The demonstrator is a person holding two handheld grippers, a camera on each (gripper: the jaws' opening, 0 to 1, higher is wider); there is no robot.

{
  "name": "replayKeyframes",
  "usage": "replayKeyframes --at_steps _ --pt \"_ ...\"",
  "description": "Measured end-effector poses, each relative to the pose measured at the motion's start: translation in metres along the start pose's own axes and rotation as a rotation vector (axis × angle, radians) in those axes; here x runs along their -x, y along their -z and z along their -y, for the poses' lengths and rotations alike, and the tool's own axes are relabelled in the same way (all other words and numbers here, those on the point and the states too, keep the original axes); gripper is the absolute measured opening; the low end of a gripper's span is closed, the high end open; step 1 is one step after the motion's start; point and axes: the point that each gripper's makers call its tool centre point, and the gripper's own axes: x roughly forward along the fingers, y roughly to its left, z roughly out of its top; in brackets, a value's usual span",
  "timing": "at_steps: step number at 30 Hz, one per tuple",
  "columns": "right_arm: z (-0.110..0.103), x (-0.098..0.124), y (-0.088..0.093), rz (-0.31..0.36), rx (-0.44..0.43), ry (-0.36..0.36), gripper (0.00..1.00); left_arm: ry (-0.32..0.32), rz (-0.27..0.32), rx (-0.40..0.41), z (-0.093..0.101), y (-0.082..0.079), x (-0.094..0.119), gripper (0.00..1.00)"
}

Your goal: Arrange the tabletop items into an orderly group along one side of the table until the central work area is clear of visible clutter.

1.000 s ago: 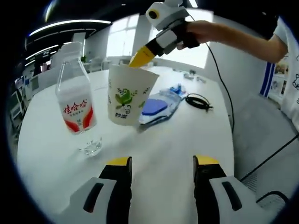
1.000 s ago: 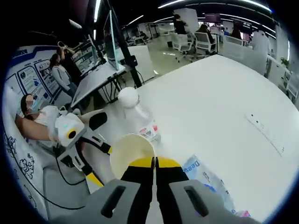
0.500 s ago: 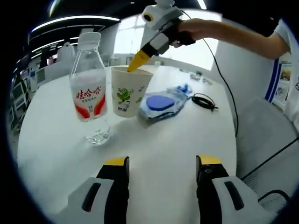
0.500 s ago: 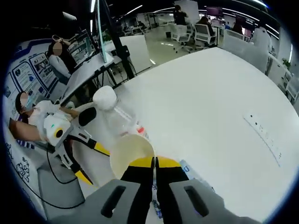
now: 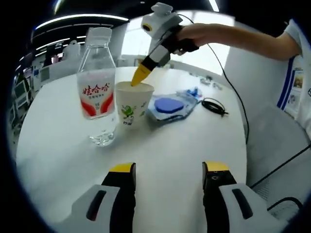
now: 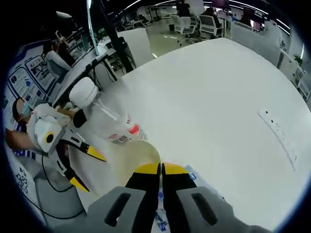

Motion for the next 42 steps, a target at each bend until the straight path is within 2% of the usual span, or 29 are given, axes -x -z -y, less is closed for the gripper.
replayKeyframes --at_steps 4,10,13,31,34,36,37,38,39,41,42 --pt "-0.001 0.0 -0.002 -0.007 -0.036 -0.024 0.0 0.003 -0.001 0.01 0.0 0.001 -0.001 0.5" --pt "0.0 0.003 -0.001 -0.017 -0.019 -0.006 0.0 0.009 -0.003 0.018 0.001 0.002 -0.005 0.5" --pt "-0.005 0.002 -0.001 -0.016 -0.008 -0.029 0.0 0.013 -0.001 0.021 0.002 0.002 -0.005 0.5" --pt "-0.009 -0.001 0.001 -0.034 0.05 -0.014 0.0 0.011 -0.003 0.036 0.003 0.007 -0.005 0.49" --pt "-0.011 0.0 0.002 -0.029 0.054 -0.01 0.06 0.012 -0.005 0.038 0.004 0.007 -0.005 0.5" --pt "-0.011 0.003 0.001 -0.018 0.05 -0.009 0.14 0.013 -0.006 0.036 0.005 0.007 -0.005 0.5" --pt "-0.015 0.008 0.001 -0.016 0.076 -0.015 0.19 0.014 -0.006 0.035 0.005 0.006 -0.006 0.5" --pt "-0.013 0.011 -0.003 0.007 0.103 0.001 0.26 0.016 -0.007 0.035 0.006 0.005 -0.006 0.5" --pt "-0.01 0.019 -0.011 0.057 0.117 0.034 0.31 0.017 -0.006 0.037 0.006 0.004 -0.007 0.5" --pt "-0.002 0.031 -0.009 0.079 0.108 0.033 0.38 0.019 -0.003 0.032 0.008 0.0 -0.009 0.51" --pt "0.002 0.042 -0.01 0.125 0.078 0.055 0.39 0.021 -0.001 0.027 0.009 -0.002 -0.011 0.52"
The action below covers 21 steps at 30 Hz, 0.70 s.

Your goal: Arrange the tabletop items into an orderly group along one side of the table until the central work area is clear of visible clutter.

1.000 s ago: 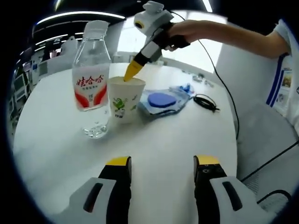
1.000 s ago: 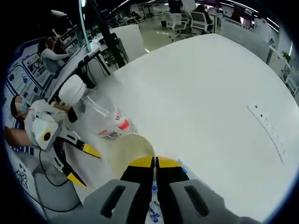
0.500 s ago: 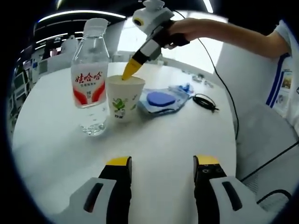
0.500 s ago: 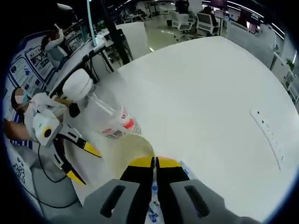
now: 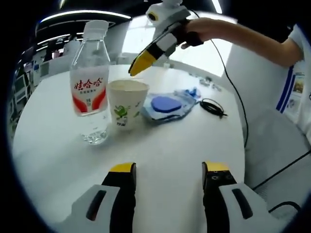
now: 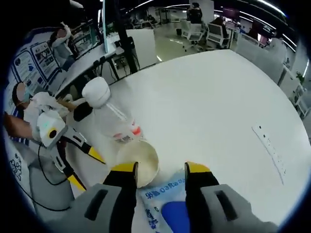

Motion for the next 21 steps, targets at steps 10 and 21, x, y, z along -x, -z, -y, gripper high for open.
replayKeyframes --at_steps 10,21 --pt "0.043 0.08 0.057 0.169 -0.213 0.155 0.5 0.031 0.018 0.014 0.013 -0.021 -0.018 0.56" --pt "0.017 0.113 0.143 0.156 -0.373 0.205 0.51 0.003 0.026 0.063 0.02 -0.042 -0.037 0.6"
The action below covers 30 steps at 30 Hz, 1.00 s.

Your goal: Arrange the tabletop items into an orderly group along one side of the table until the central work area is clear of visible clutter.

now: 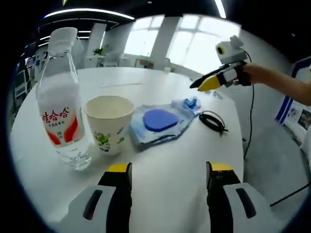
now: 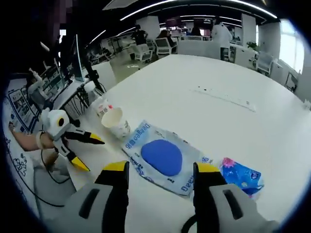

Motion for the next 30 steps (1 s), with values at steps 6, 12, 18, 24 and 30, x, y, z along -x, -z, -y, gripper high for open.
replayKeyframes --at_steps 6,12,18,24,30 --pt "0.009 0.013 0.013 0.008 -0.046 0.023 0.51 -0.03 -0.002 0.034 0.001 -0.008 -0.002 0.6" --pt "0.013 0.016 0.021 0.02 -0.071 0.021 0.51 -0.062 0.003 0.057 0.0 -0.012 -0.006 0.6" --pt "0.019 0.011 0.035 0.015 -0.089 0.018 0.46 -0.084 0.009 0.062 0.0 -0.016 -0.013 0.58" --pt "0.028 0.003 0.045 0.016 -0.134 0.008 0.37 -0.119 -0.002 0.087 -0.003 -0.016 -0.024 0.58" --pt "0.038 -0.011 0.053 0.002 -0.188 -0.002 0.33 -0.146 -0.006 0.09 -0.003 -0.019 -0.034 0.58"
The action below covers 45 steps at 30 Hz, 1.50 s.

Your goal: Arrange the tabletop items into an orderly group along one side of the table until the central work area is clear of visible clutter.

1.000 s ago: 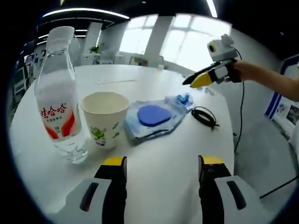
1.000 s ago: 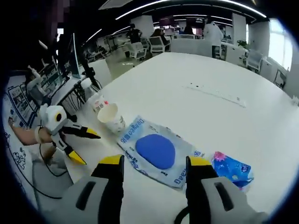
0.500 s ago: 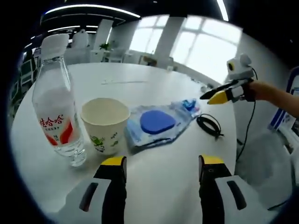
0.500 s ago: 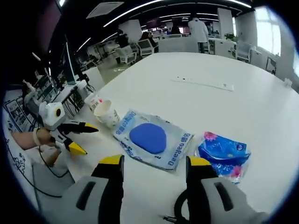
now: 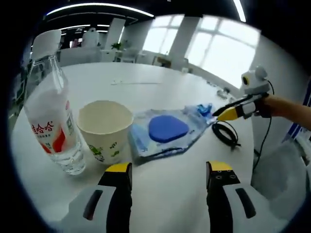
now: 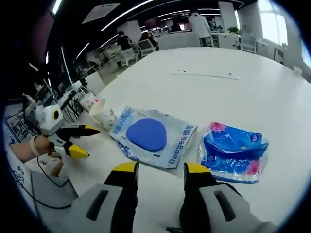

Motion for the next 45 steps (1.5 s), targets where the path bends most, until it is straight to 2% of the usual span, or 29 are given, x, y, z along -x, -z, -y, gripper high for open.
replayKeyframes --at_steps 6,15,17,19,21,23,24,26,31,33,35,36,37,43,45 --pt "0.009 -0.01 0.003 -0.001 -0.04 0.001 0.28 -0.02 0.006 0.03 -0.002 -0.004 -0.01 0.58" --pt "0.016 -0.021 0.006 -0.031 -0.04 -0.006 0.24 -0.058 -0.013 0.055 -0.008 -0.002 -0.017 0.57" --pt "0.017 -0.023 0.007 -0.038 -0.035 -0.008 0.23 -0.08 -0.011 0.086 -0.012 -0.003 -0.019 0.55" --pt "0.016 -0.024 0.007 -0.039 -0.038 -0.014 0.23 -0.134 -0.011 0.112 -0.019 -0.001 -0.019 0.54" --pt "0.015 -0.024 0.008 -0.039 -0.039 -0.019 0.23 -0.183 -0.011 0.158 -0.024 0.001 -0.019 0.5" --pt "0.014 -0.025 0.009 -0.044 -0.031 -0.021 0.21 -0.2 0.044 0.21 -0.025 -0.005 -0.02 0.45" --pt "0.015 -0.025 0.01 -0.047 -0.031 -0.022 0.2 -0.204 0.048 0.222 -0.025 -0.006 -0.02 0.42" --pt "0.016 -0.026 0.011 -0.045 -0.036 -0.024 0.2 -0.225 0.063 0.215 -0.027 -0.007 -0.02 0.36" --pt "0.018 -0.027 0.015 -0.051 -0.042 -0.028 0.2 -0.28 0.085 0.256 -0.032 -0.006 -0.026 0.35" --pt "0.019 -0.027 0.016 -0.05 -0.049 -0.03 0.2 -0.302 0.091 0.239 -0.034 -0.006 -0.027 0.3" --pt "0.02 -0.028 0.017 -0.051 -0.05 -0.031 0.2 -0.31 0.098 0.271 -0.035 -0.005 -0.028 0.23" --pt "0.021 -0.028 0.017 -0.052 -0.052 -0.031 0.2 -0.318 0.12 0.303 -0.037 -0.007 -0.028 0.22" --pt "0.021 -0.028 0.017 -0.051 -0.052 -0.031 0.2 -0.318 0.113 0.286 -0.037 -0.006 -0.028 0.21" --pt "0.019 -0.027 0.016 -0.045 -0.055 -0.036 0.17 -0.334 0.112 0.332 -0.041 -0.002 -0.031 0.22" --pt "0.018 -0.027 0.015 -0.04 -0.056 -0.039 0.15 -0.324 0.112 0.357 -0.041 0.0 -0.031 0.19"
